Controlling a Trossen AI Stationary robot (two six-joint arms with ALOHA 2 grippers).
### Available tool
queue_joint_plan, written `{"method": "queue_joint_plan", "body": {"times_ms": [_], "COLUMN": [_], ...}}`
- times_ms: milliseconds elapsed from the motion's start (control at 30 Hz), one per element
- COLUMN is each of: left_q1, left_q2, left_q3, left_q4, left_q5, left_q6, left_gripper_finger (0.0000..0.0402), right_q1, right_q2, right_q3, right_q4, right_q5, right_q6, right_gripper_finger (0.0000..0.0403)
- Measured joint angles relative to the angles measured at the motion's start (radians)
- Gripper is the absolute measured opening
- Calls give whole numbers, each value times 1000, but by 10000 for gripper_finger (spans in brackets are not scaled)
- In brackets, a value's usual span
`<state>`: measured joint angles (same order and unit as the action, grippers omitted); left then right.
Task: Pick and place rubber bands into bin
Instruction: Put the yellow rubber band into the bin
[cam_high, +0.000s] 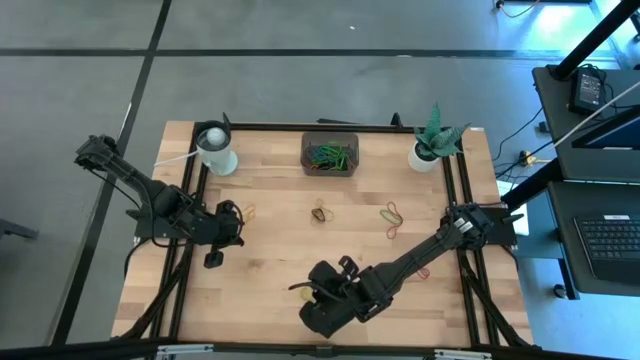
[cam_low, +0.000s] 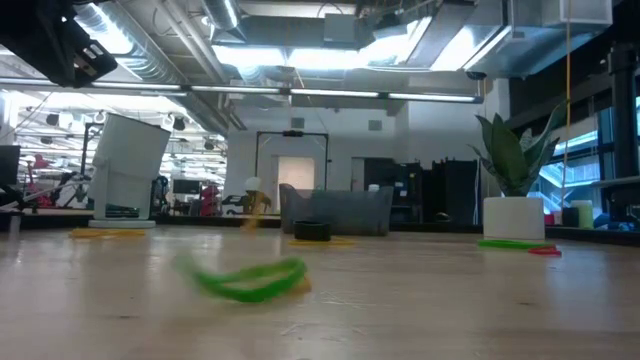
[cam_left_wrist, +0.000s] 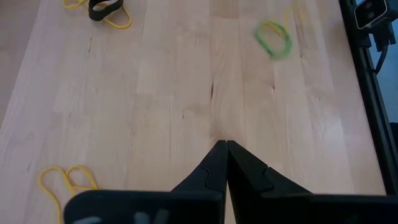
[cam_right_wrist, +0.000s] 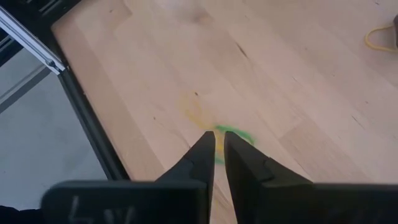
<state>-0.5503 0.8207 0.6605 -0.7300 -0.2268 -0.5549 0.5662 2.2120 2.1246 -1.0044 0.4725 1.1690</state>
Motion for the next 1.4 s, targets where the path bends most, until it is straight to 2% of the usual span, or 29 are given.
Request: {"method": "queue_joint_plan", "body": {"times_ms": [200, 533, 633, 800, 933, 1033, 1400], "left_q1": [0, 0, 0, 0, 0, 0, 0], "left_q2": [0, 0, 0, 0, 0, 0, 0], "left_q3": [0, 0, 0, 0, 0, 0, 0], "left_q4": [0, 0, 0, 1, 1, 1, 1], "left_q5": [0, 0, 0, 0, 0, 0, 11], "left_q6": [0, 0, 0, 0, 0, -9, -19], "left_gripper_finger": [2, 2, 4, 2, 4, 2, 3], "right_q1": [-1, -5, -12, -31, -55, -76, -110], "right_q2": [0, 13, 44, 100, 144, 182, 275], "right_q3": [0, -3, -5, -5, -5, -5, -5], "right_q4": [-1, 5, 25, 162, 281, 309, 326], "right_q5": [0, -2, -4, -15, -62, -114, -341], "right_q6": [-28, -31, -89, -312, -502, -597, -730], "right_gripper_finger": [6, 6, 13, 41, 66, 81, 86]}}
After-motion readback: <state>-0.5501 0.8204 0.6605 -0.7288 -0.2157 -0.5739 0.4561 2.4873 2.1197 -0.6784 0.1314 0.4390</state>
